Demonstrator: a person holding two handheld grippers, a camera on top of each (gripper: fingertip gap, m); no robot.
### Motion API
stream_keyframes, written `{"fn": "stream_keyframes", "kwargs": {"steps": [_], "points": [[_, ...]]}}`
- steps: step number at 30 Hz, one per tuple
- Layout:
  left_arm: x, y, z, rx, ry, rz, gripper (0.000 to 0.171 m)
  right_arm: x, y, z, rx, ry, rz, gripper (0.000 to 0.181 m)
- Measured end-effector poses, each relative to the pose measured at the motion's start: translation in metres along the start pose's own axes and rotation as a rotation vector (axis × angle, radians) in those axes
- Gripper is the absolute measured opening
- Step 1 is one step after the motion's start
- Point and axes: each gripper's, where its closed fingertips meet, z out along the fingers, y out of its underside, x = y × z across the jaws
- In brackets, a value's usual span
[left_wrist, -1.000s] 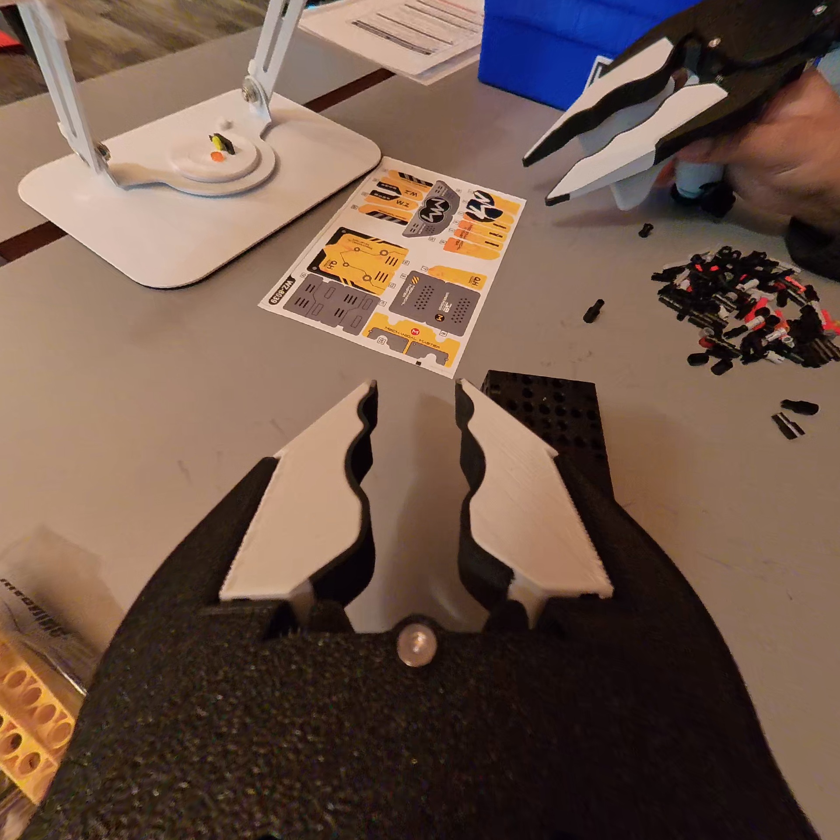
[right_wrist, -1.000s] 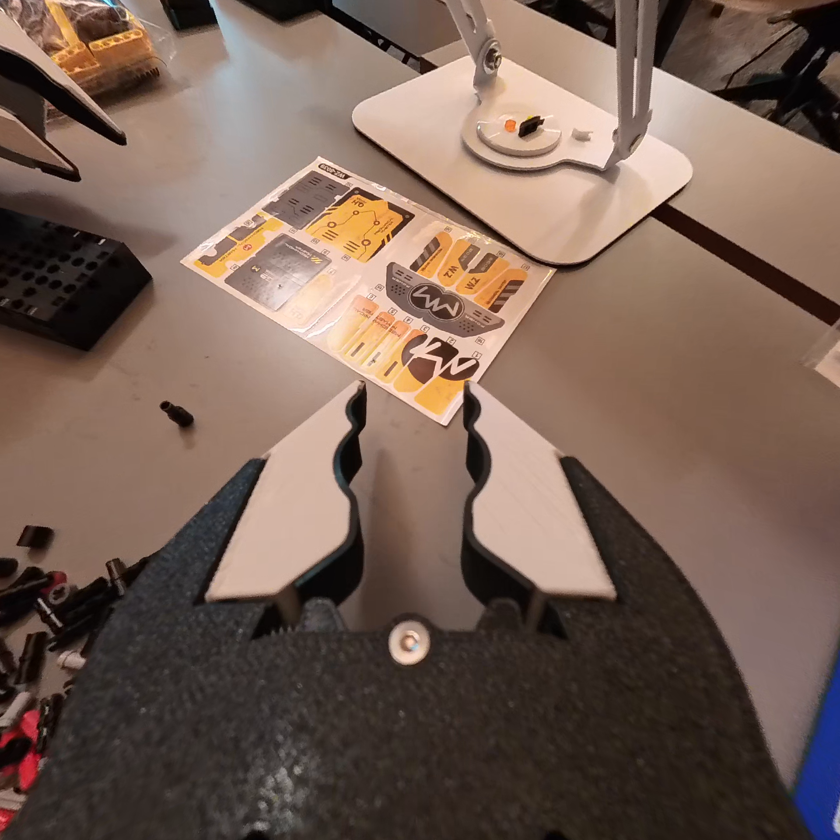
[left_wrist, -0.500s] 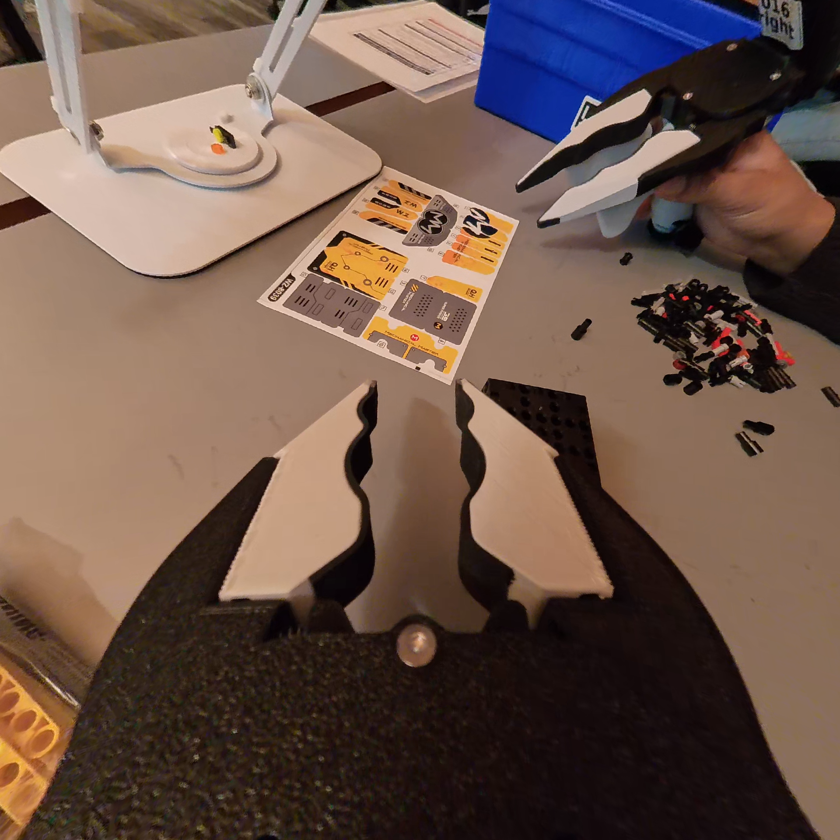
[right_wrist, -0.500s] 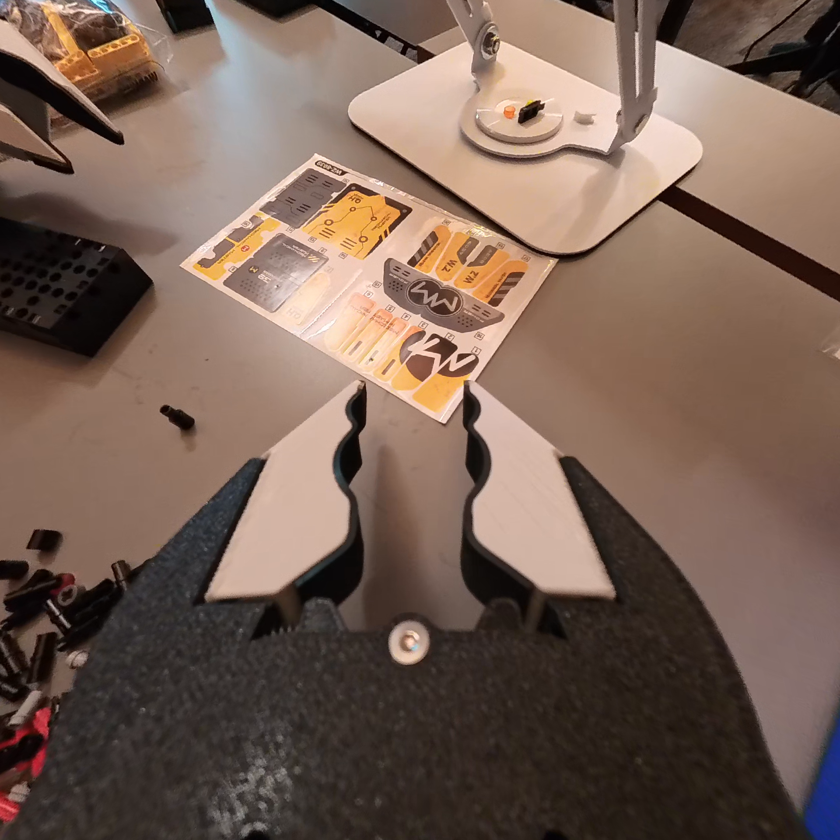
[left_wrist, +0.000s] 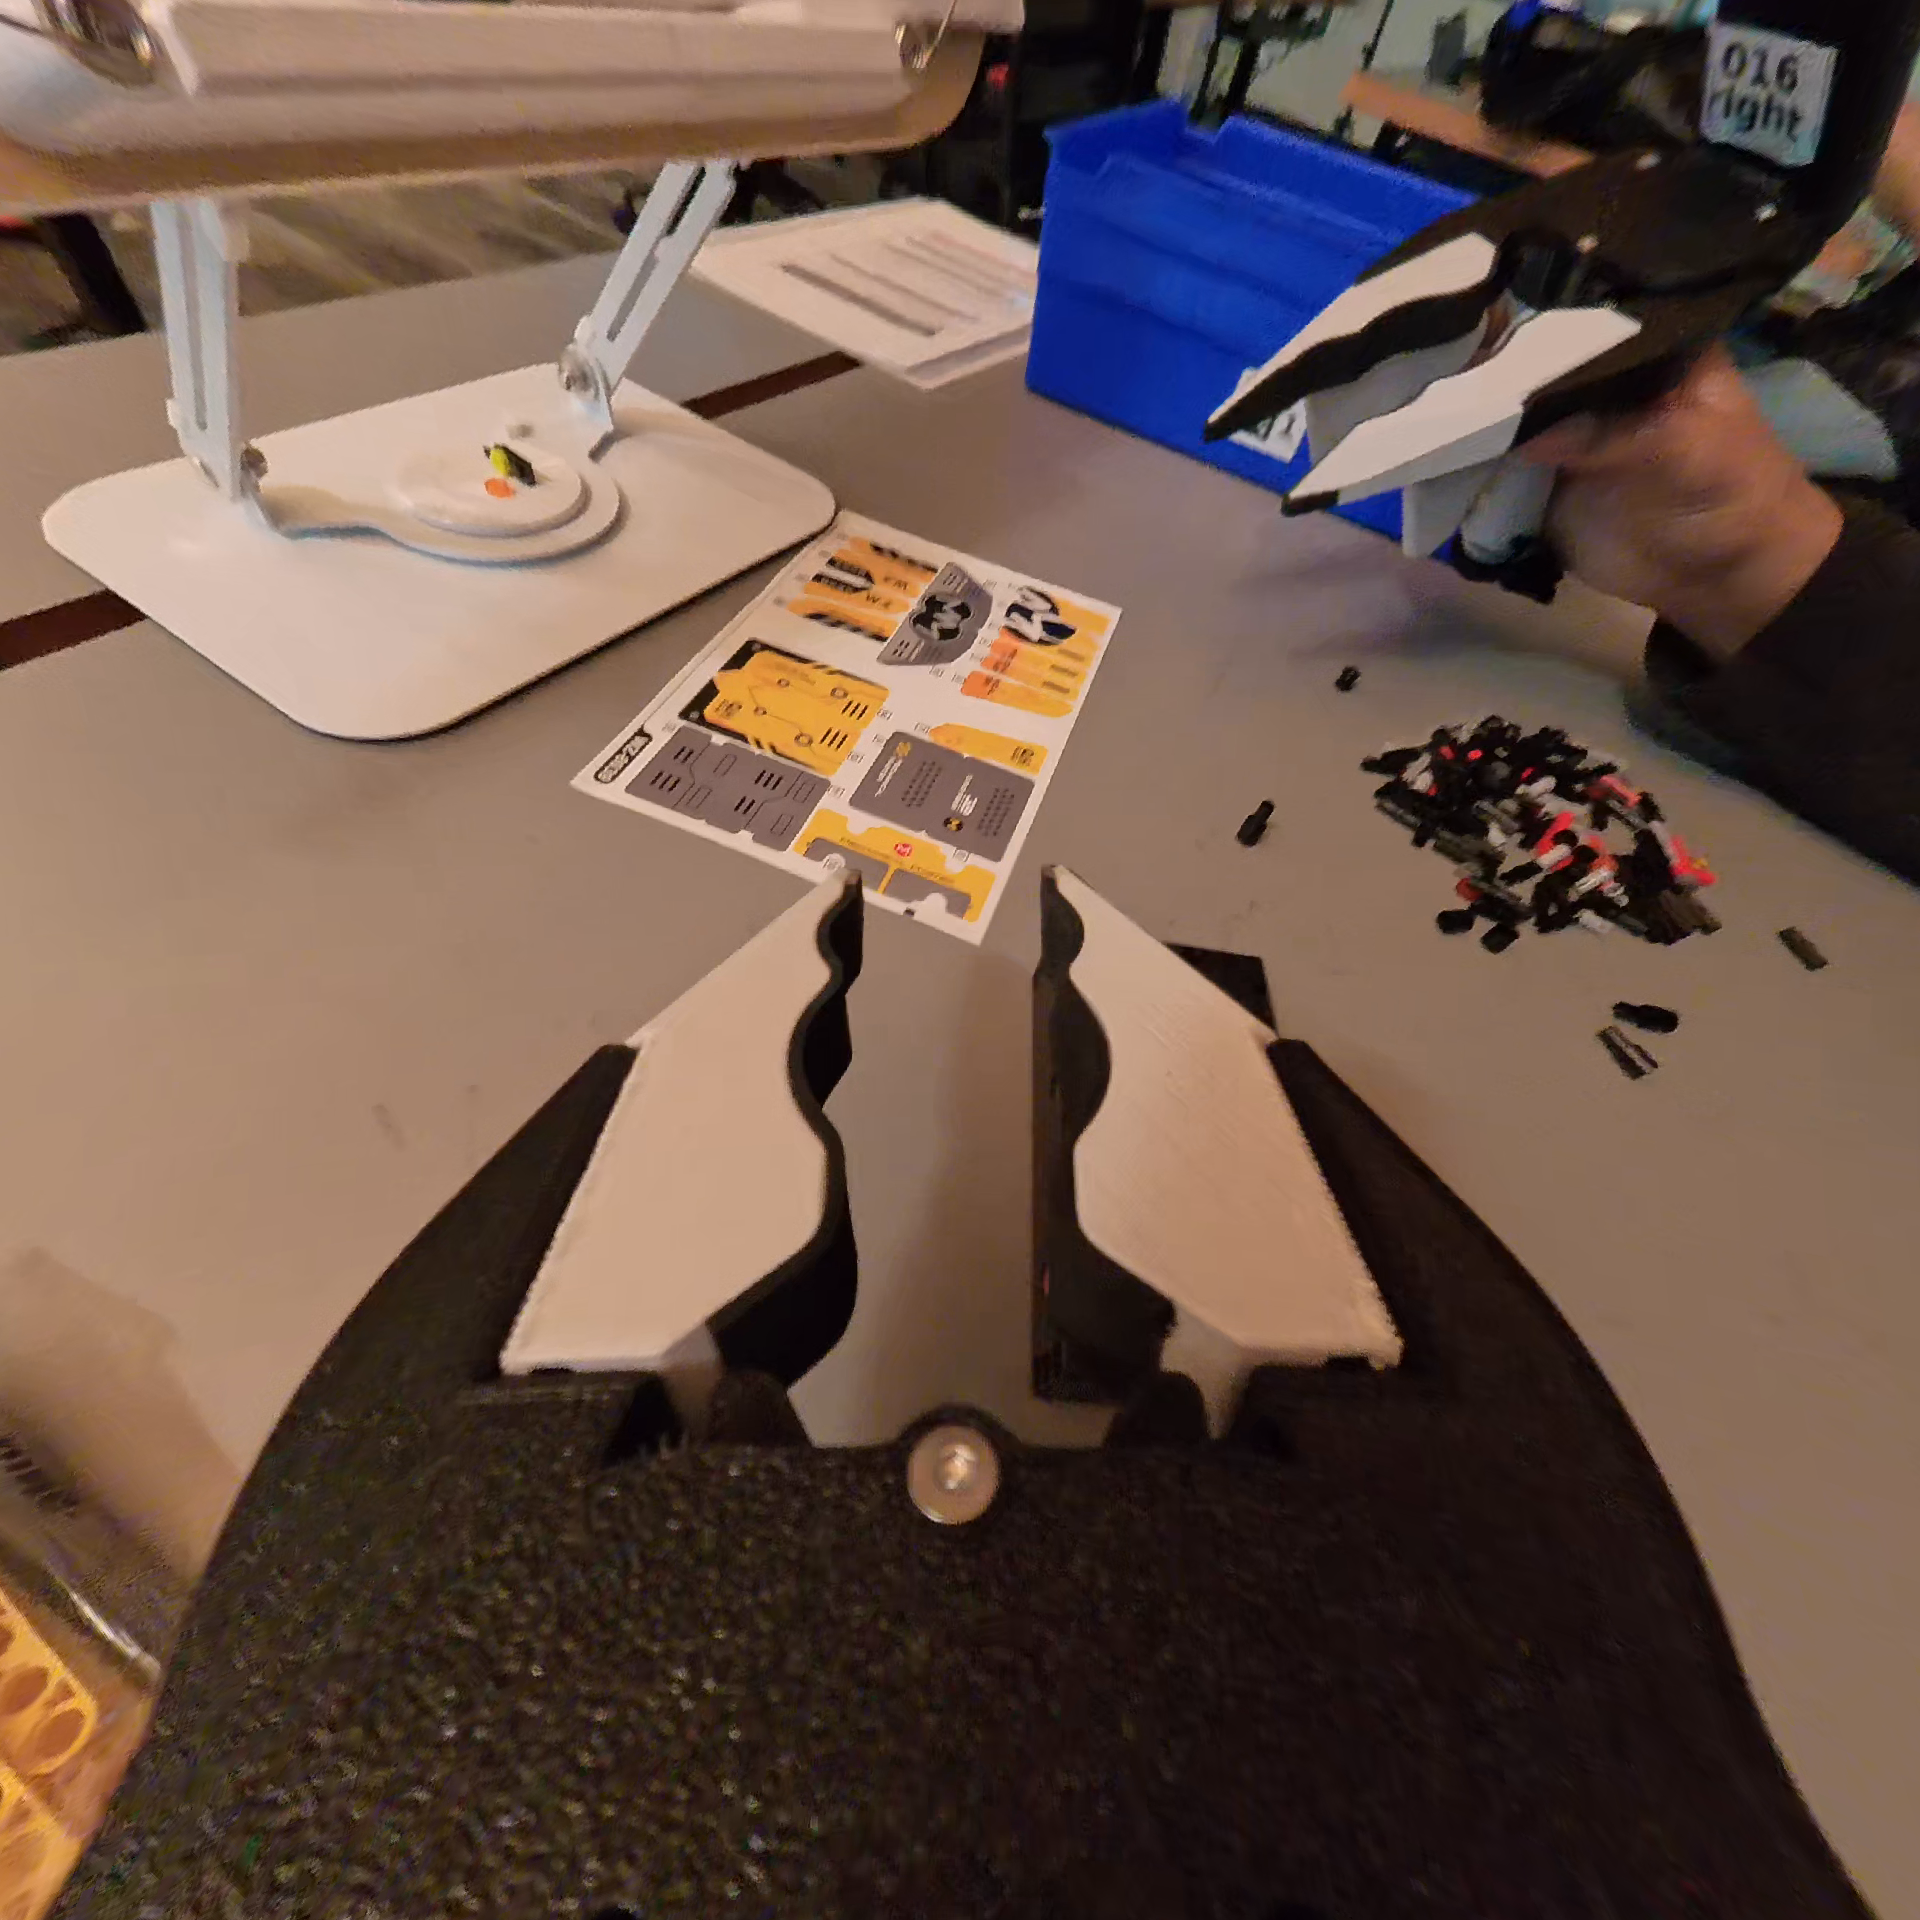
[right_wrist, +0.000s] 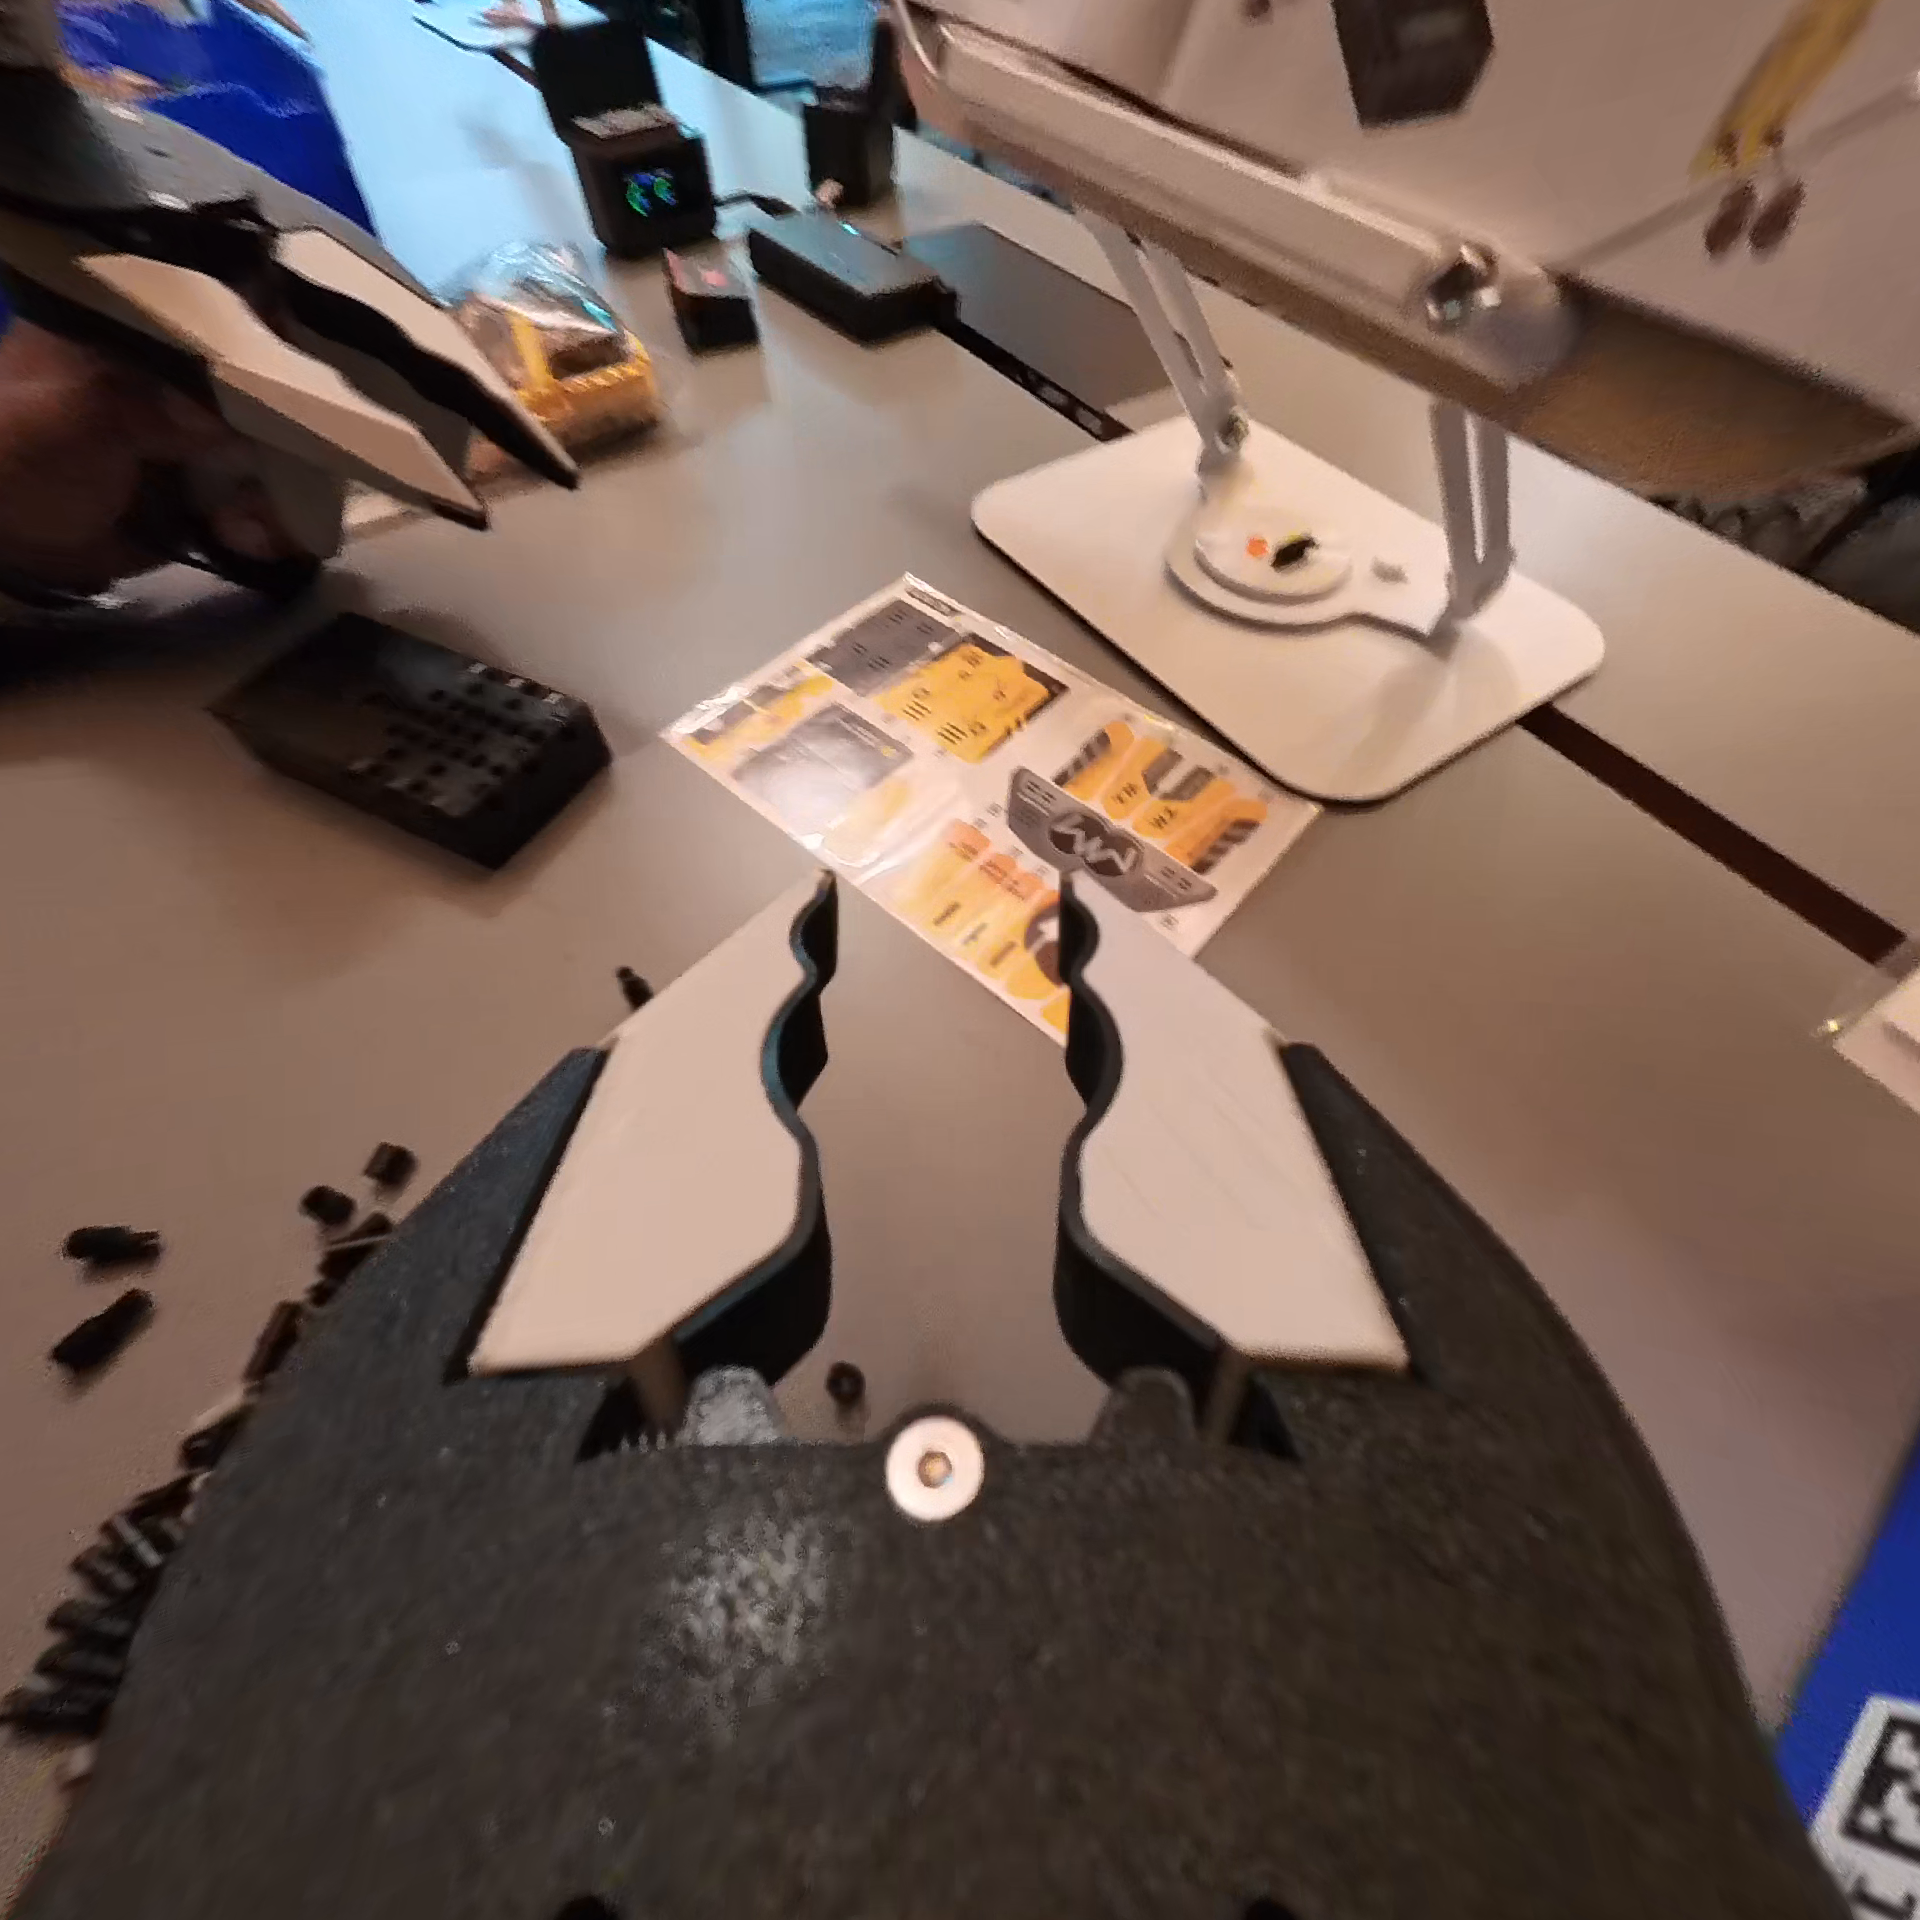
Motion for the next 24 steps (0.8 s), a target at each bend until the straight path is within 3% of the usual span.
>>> {"fn": "stream_keyframes", "kwargs": {"steps": [5,13,17,19,20,24], "points": [[0.015,-0.015,-0.004,0.053,0.011,0.045,0.033,-0.039,-0.009,0.001,0.002,-0.118,-0.075,0.043],[0.064,-0.026,0.007,0.076,0.045,0.182,0.032,-0.074,0.018,0.024,-0.146,-0.17,-0.194,0.039],[0.099,-0.022,0.017,0.06,0.096,0.276,0.023,-0.07,-0.001,0.015,-0.054,-0.154,-0.165,0.021],[0.106,-0.016,0.023,0.025,0.058,0.326,0.0,-0.063,-0.007,0.01,-0.019,-0.131,-0.151,0.01],[0.111,-0.016,0.025,0.031,0.048,0.345,0.0,-0.06,-0.009,0.008,-0.005,-0.125,-0.143,0.002],[0.128,-0.017,0.028,0.054,0.109,0.316,0.0,-0.051,-0.016,0.002,0.042,-0.106,-0.09,0.0]]}}
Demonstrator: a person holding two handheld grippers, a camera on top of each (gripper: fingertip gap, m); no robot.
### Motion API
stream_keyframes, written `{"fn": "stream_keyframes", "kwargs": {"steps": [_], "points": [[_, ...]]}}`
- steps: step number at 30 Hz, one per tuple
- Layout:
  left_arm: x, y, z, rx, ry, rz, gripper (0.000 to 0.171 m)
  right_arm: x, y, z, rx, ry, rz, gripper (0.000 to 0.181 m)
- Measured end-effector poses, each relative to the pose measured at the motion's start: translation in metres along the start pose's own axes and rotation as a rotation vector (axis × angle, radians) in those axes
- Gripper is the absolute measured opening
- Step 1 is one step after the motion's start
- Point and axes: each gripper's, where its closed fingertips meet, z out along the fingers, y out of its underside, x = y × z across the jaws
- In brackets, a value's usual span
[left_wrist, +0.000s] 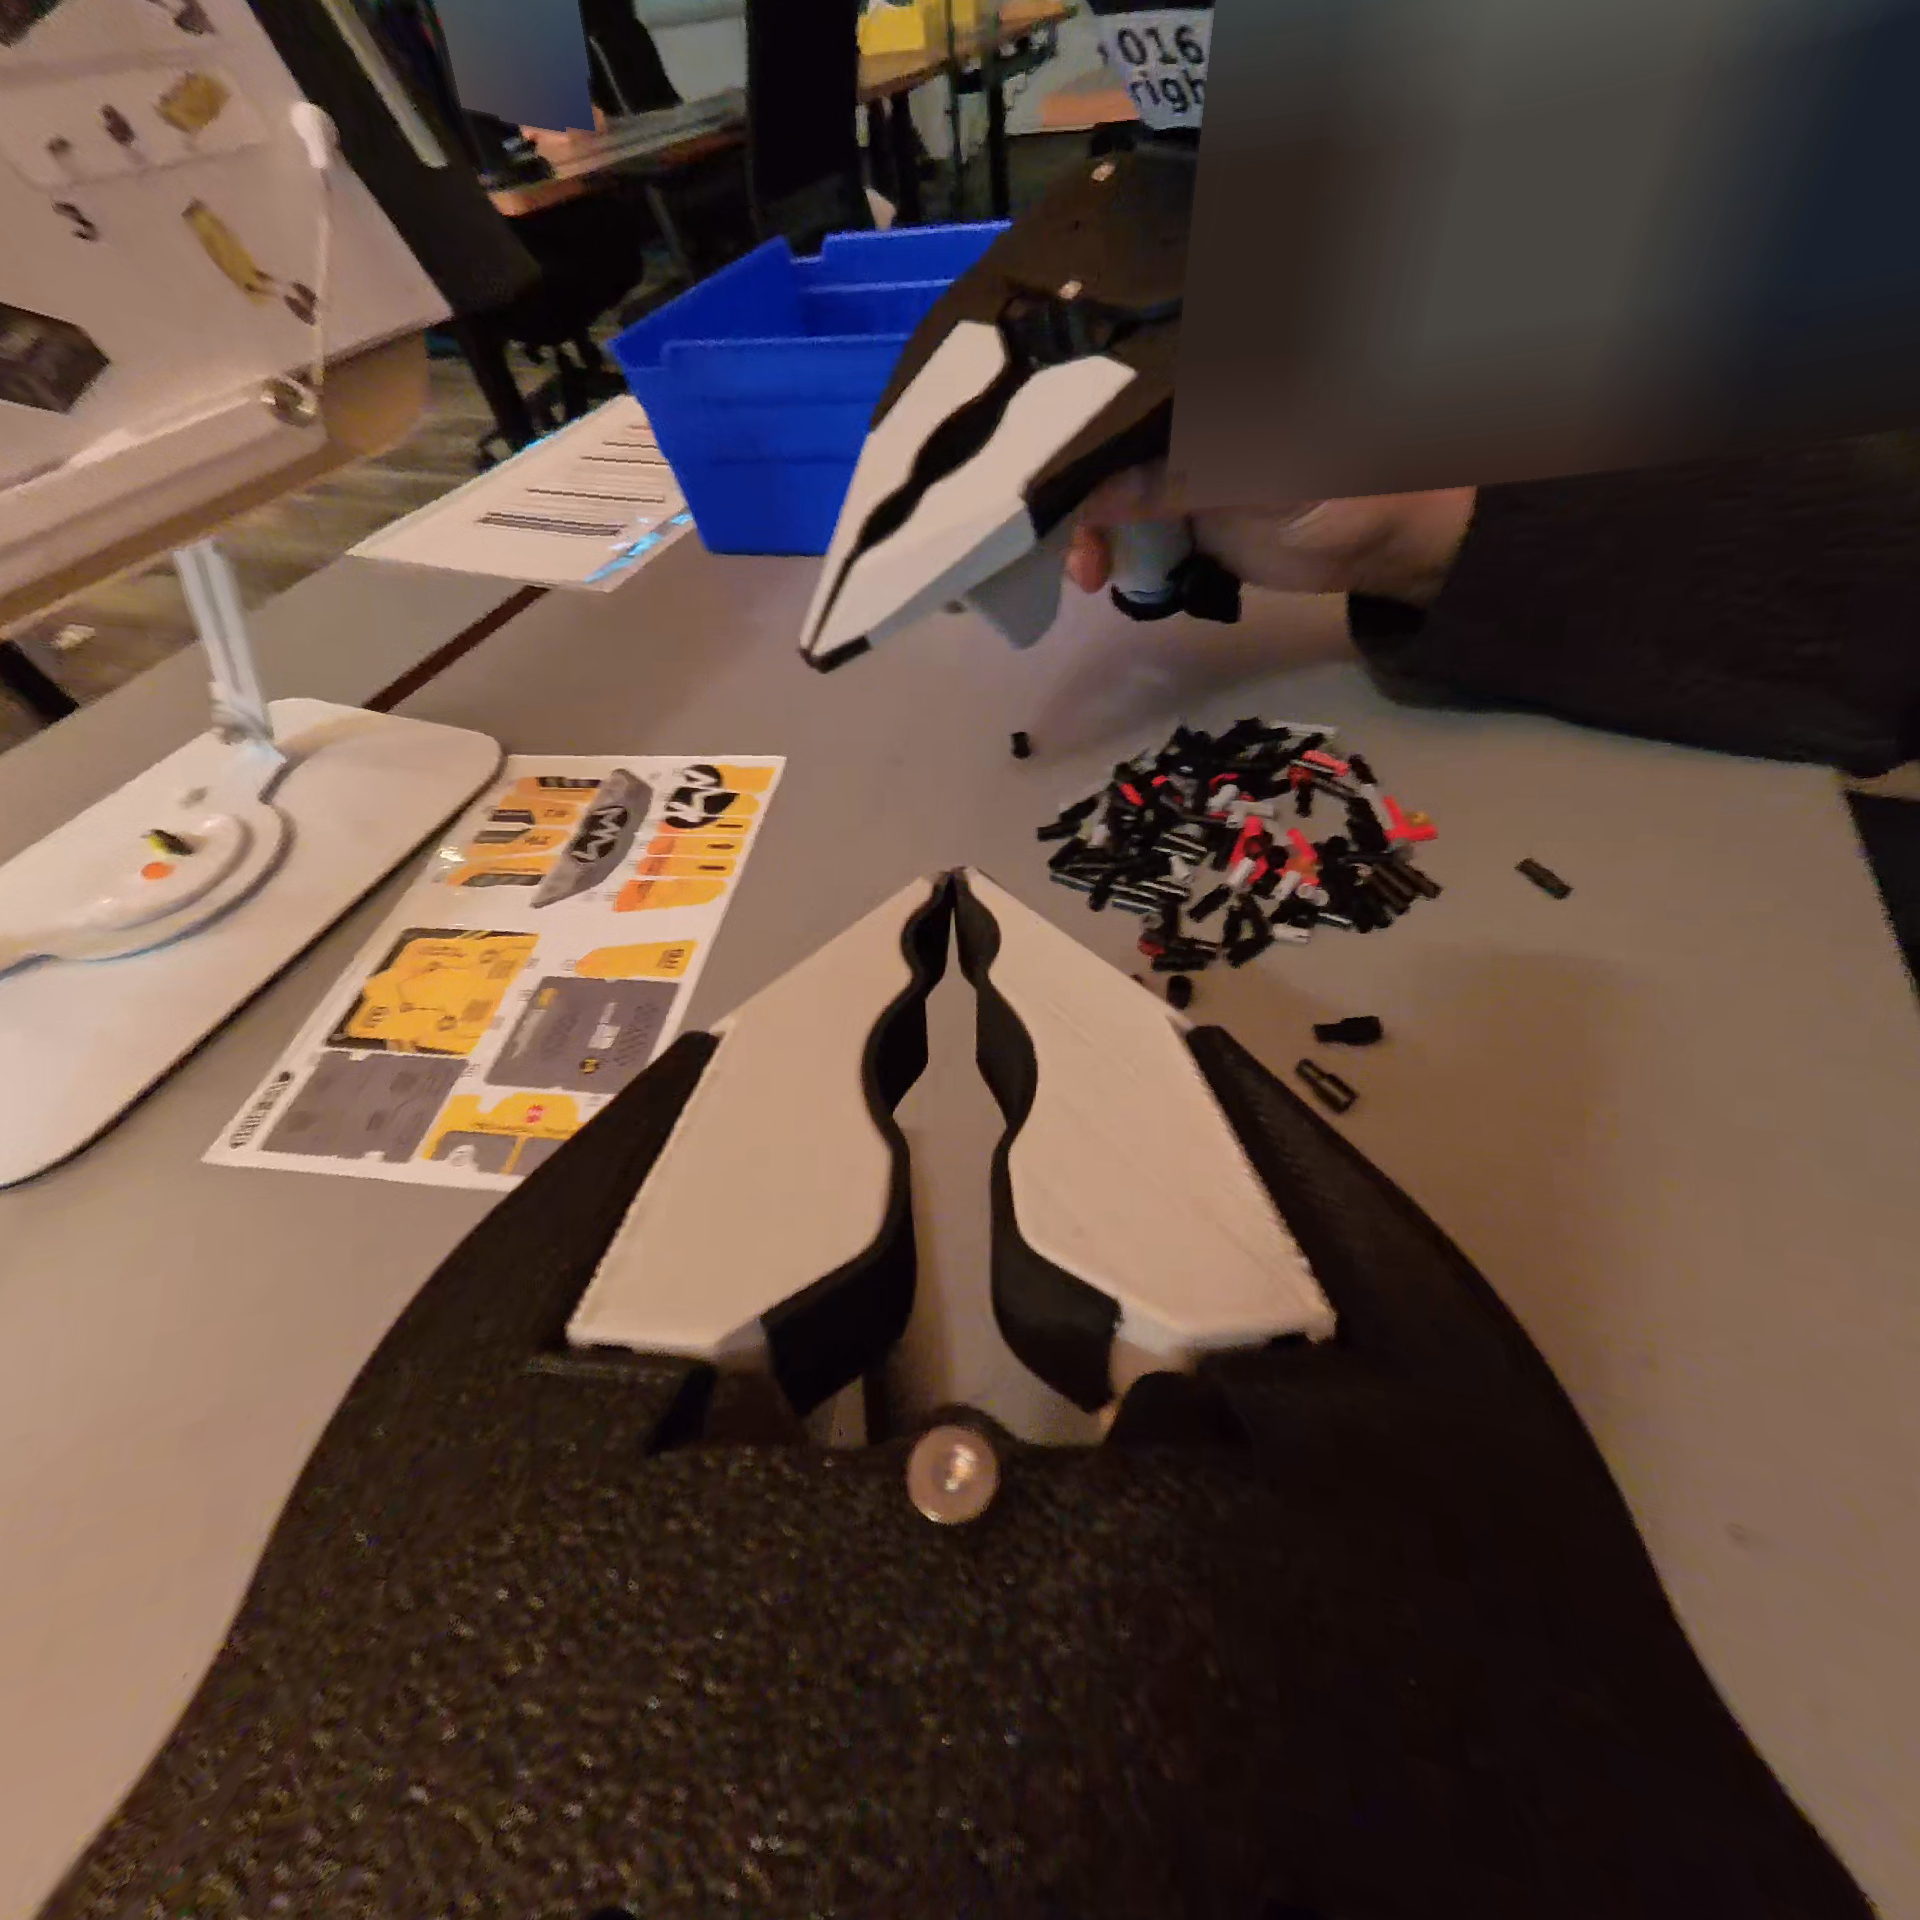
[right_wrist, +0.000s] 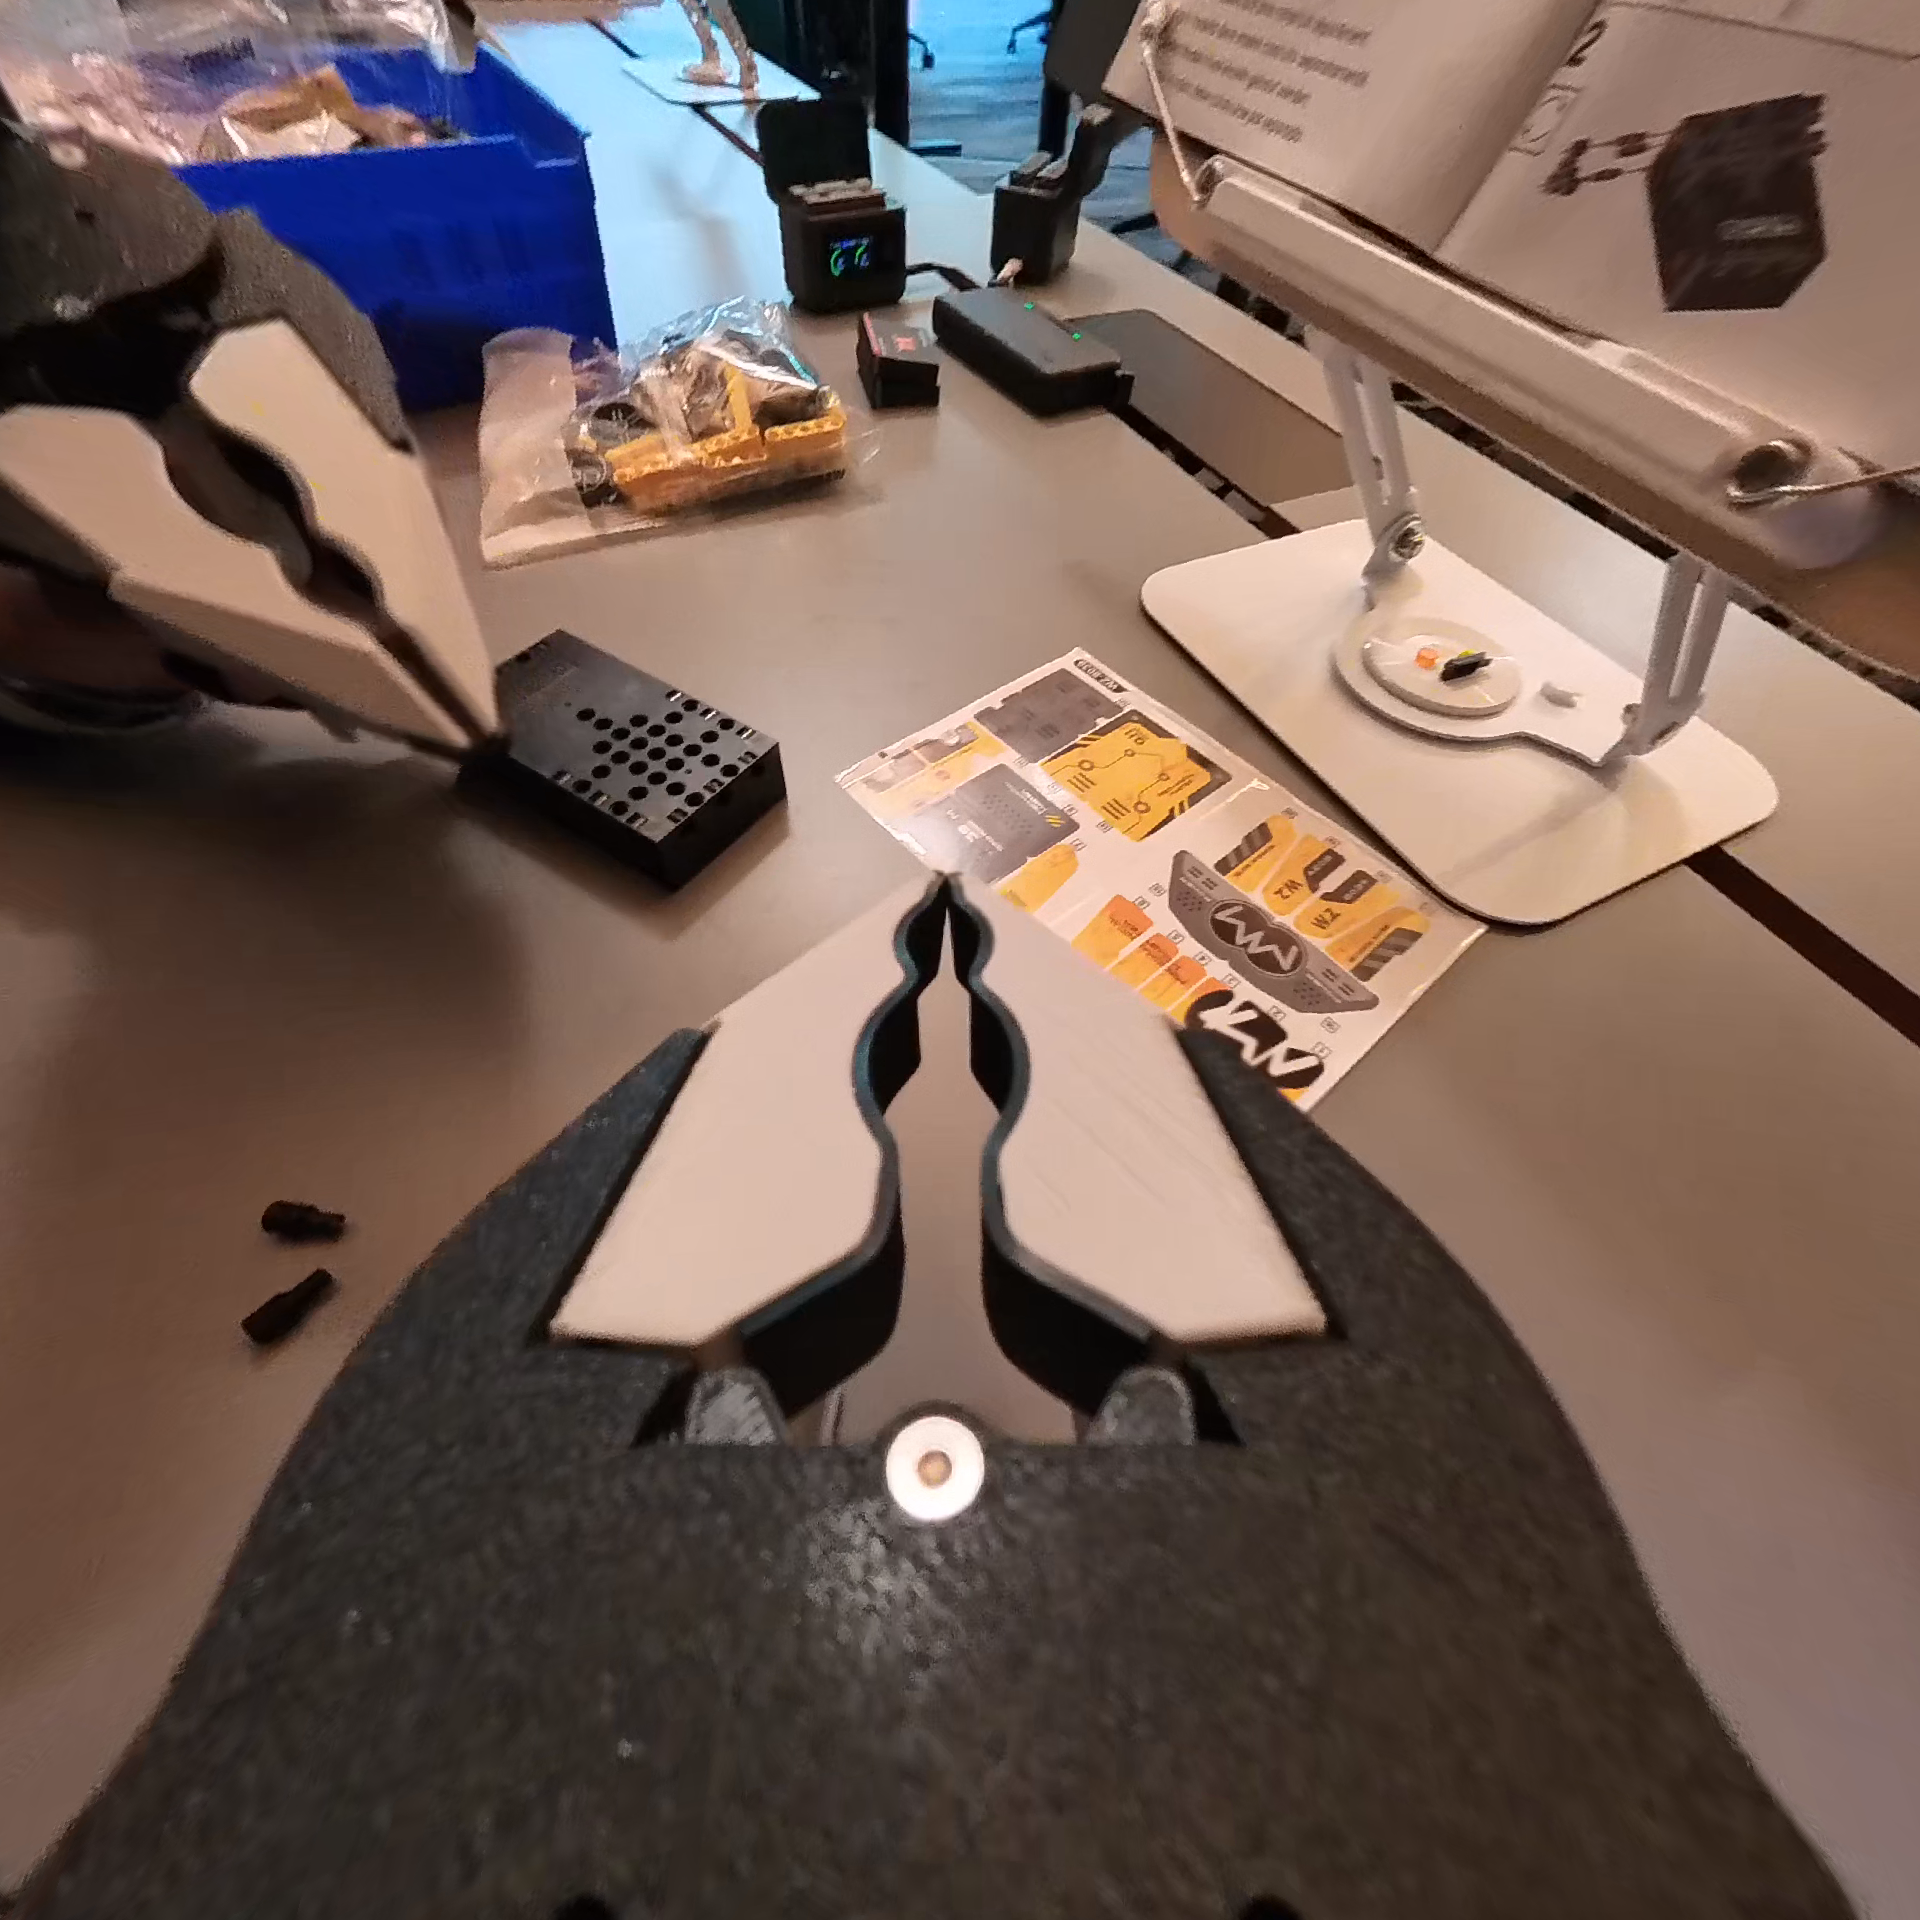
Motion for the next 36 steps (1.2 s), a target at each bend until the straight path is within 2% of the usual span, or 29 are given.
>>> {"fn": "stream_keyframes", "kwargs": {"steps": [4,7,11,13,15,18,21,23,28,31,34,36], "points": [[0.013,0.003,0.005,-0.009,0.067,-0.026,0.0,0.004,0.0,0.001,0.015,0.023,0.01,0.002],[0.033,0.001,0.01,-0.019,0.135,-0.019,0.0,0.008,0.001,0.002,0.004,0.062,-0.002,0.011],[0.09,-0.003,0.024,-0.042,0.315,-0.08,0.001,0.014,0.001,0.0,-0.001,0.099,-0.021,0.013],[0.125,-0.005,0.034,-0.067,0.397,-0.146,0.007,0.018,0.003,-0.001,-0.006,0.114,-0.024,0.013],[0.154,-0.007,0.043,-0.094,0.433,-0.209,0.016,0.022,0.004,-0.003,-0.007,0.124,-0.018,0.014],[0.183,0.004,0.057,-0.161,0.415,-0.171,0.019,0.028,0.001,-0.008,0.02,0.135,-0.006,0.015],[0.191,0.024,0.073,-0.272,0.334,-0.117,0.021,0.03,-0.003,-0.012,0.054,0.13,0.025,0.015],[0.185,0.033,0.08,-0.331,0.249,-0.087,0.022,0.03,-0.006,-0.014,0.072,0.126,0.041,0.015],[0.181,0.053,0.088,-0.454,0.151,-0.005,0.023,0.027,-0.016,-0.019,0.099,0.126,0.024,0.015],[0.179,0.051,0.089,-0.447,0.124,0.007,0.022,0.027,-0.017,-0.02,0.093,0.143,-0.003,0.015],[0.182,0.05,0.088,-0.438,0.162,-0.026,0.004,0.029,-0.017,-0.022,0.095,0.147,-0.003,0.015],[0.183,0.043,0.085,-0.394,0.189,-0.051,0.004,0.029,-0.019,-0.023,0.102,0.147,0.0,0.015]]}}
